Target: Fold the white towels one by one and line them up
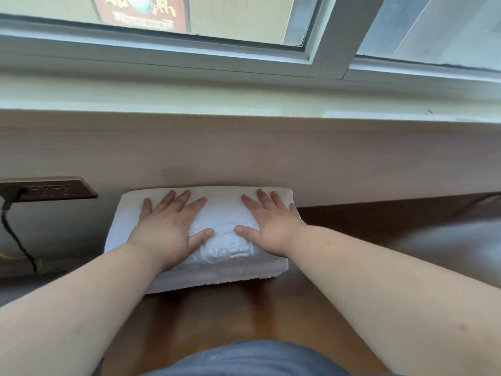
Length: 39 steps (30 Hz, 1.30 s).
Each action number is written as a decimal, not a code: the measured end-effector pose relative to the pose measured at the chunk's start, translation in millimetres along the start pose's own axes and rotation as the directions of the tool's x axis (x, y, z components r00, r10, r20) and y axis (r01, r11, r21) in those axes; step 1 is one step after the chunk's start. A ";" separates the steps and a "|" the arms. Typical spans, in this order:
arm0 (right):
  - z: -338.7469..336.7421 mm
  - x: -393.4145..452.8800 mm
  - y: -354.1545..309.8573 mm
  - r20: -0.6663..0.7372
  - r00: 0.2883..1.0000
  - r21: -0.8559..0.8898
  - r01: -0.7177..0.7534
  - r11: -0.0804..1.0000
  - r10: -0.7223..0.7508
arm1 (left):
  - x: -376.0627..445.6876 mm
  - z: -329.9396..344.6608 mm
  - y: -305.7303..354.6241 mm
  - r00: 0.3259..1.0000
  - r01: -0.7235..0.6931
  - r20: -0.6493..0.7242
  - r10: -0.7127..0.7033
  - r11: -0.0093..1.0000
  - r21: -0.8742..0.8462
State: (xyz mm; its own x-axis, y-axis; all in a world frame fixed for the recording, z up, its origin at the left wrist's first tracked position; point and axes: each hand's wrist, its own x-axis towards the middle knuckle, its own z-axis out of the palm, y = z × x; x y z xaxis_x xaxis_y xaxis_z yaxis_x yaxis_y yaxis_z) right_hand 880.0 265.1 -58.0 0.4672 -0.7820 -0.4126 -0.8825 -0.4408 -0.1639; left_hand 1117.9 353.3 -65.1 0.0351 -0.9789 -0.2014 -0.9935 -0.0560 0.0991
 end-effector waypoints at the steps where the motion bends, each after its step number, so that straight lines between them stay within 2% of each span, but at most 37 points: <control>1: -7.6 -1.7 -0.5 0.017 1.000 0.019 0.009 1.000 -0.009 | -4.3 -4.2 0.2 1.000 -0.019 -0.024 0.018 1.000 -0.025; 2: -13.6 -4.7 -0.2 -0.006 1.000 0.065 0.018 0.998 -0.017 | -11.3 -7.4 -1.1 0.995 -0.041 -0.093 0.034 0.997 -0.068; 4: -16.6 -12.0 5.7 -0.215 0.976 0.259 0.032 0.965 0.025 | -29.1 -7.1 -13.9 0.932 -0.045 -0.360 -0.032 0.978 -0.204; 5: -14.3 -16.2 12.0 -0.338 0.934 0.395 0.029 0.918 0.116 | -38.2 -4.2 -26.5 0.876 0.011 -0.462 -0.138 0.964 -0.267; 6: -8.5 -22.1 19.0 -0.401 0.882 0.537 0.008 0.843 0.247 | -47.3 3.3 -42.7 0.837 0.124 -0.461 -0.295 0.923 -0.364; 7: -2.7 -26.7 26.7 -0.372 0.844 0.676 -0.038 0.736 0.386 | -54.9 9.2 -57.2 0.808 0.275 -0.341 -0.479 0.821 -0.500; 8: 4.4 -31.5 33.8 -0.265 0.834 0.790 -0.100 0.605 0.484 | -62.3 14.9 -68.2 0.762 0.446 -0.097 -0.640 0.628 -0.638; 9: 11.5 -35.1 39.3 -0.132 0.843 0.859 -0.166 0.484 0.522 | -67.1 19.1 -74.2 0.692 0.561 0.170 -0.701 0.374 -0.739; 10: 18.3 -38.4 42.5 -0.033 0.860 0.887 -0.210 0.411 0.510 | -69.4 22.7 -76.8 0.648 0.591 0.369 -0.666 0.134 -0.796; 11: 24.8 -42.3 44.1 0.012 0.878 0.903 -0.215 0.371 0.479 | -70.4 25.2 -76.6 0.646 0.572 0.441 -0.623 0.012 -0.820; 12: 28.5 -44.8 44.1 0.012 0.889 0.913 -0.197 0.358 0.459 | -70.5 25.2 -74.9 0.651 0.559 0.415 -0.636 0.031 -0.829; 15: 24.8 -46.1 41.9 -0.061 0.879 0.919 -0.135 0.370 0.472 | -62.7 10.2 -75.4 0.681 0.503 0.096 -0.726 0.368 -0.782; 18: 17.0 -45.9 44.0 -0.074 0.878 0.936 -0.102 0.337 0.472 | -55.6 0.9 -83.2 0.702 0.430 -0.078 -0.708 0.508 -0.746; 20: 18.0 -44.4 48.5 -0.045 0.908 0.955 -0.084 0.286 0.417 | -52.1 6.8 -90.4 0.693 0.445 -0.088 -0.716 0.520 -0.730; 24: 21.9 -46.6 57.1 0.179 0.940 0.982 -0.188 0.005 0.292 | -48.4 33.8 -105.2 0.639 0.580 0.059 -0.767 0.431 -0.691; 26: 23.0 -45.4 58.9 0.186 0.951 0.979 -0.157 -0.132 0.245 | -47.6 51.0 -122.9 0.619 0.582 0.091 -0.780 0.378 -0.720; 27: 22.9 -45.0 59.1 0.171 0.956 0.978 -0.135 -0.160 0.240 | -47.3 59.6 -131.8 0.620 0.575 0.081 -0.780 0.381 -0.724; 29: 22.2 -45.5 57.7 0.179 0.944 0.981 -0.150 -0.124 0.278 | -45.3 66.0 -140.7 0.649 0.559 0.043 -0.759 0.439 -0.703; 31: 22.1 -47.9 56.5 0.152 0.927 0.987 -0.161 -0.002 0.342 | -45.4 51.4 -120.4 0.666 0.582 -0.009 -0.746 0.527 -0.619; 32: 22.1 -50.1 56.5 0.070 0.913 0.989 -0.118 0.095 0.401 | -46.0 39.5 -100.8 0.650 0.591 -0.062 -0.757 0.556 -0.585; 33: 21.0 -53.6 56.3 -0.089 0.888 0.966 -0.034 0.258 0.452 | -47.1 26.6 -81.1 0.663 0.560 -0.163 -0.730 0.629 -0.540; 34: 19.8 -59.3 54.4 -0.284 0.851 0.883 0.052 0.467 0.441 | -49.9 13.2 -58.2 0.721 0.480 -0.286 -0.632 0.752 -0.452; 35: 20.8 -64.9 50.8 -0.445 0.820 0.741 0.112 0.662 0.360 | -55.1 4.3 -34.7 0.804 0.361 -0.367 -0.467 0.875 -0.324; 36: 20.5 -69.4 44.4 -0.523 0.820 0.568 0.131 0.812 0.233 | -61.3 -0.6 -12.7 0.880 0.243 -0.375 -0.292 0.955 -0.173; 37: 22.2 -71.9 38.4 -0.510 0.853 0.406 0.125 0.905 0.111 | -64.6 -1.7 7.0 0.936 0.153 -0.307 -0.172 0.984 -0.086; 39: 21.0 -77.7 31.3 -0.352 0.936 0.235 0.092 0.968 -0.003 | -65.1 -2.0 33.6 0.984 0.119 -0.130 -0.118 0.993 0.000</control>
State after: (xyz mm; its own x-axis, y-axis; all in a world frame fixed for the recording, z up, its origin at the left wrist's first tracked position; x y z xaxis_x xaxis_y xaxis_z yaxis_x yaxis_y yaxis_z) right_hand 815.0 321.3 -49.9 0.4588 -0.8858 -0.0701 -0.8238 -0.3945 -0.4070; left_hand 1082.5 414.8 -46.7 0.1660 -0.9826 -0.0836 -0.9822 -0.1722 0.0743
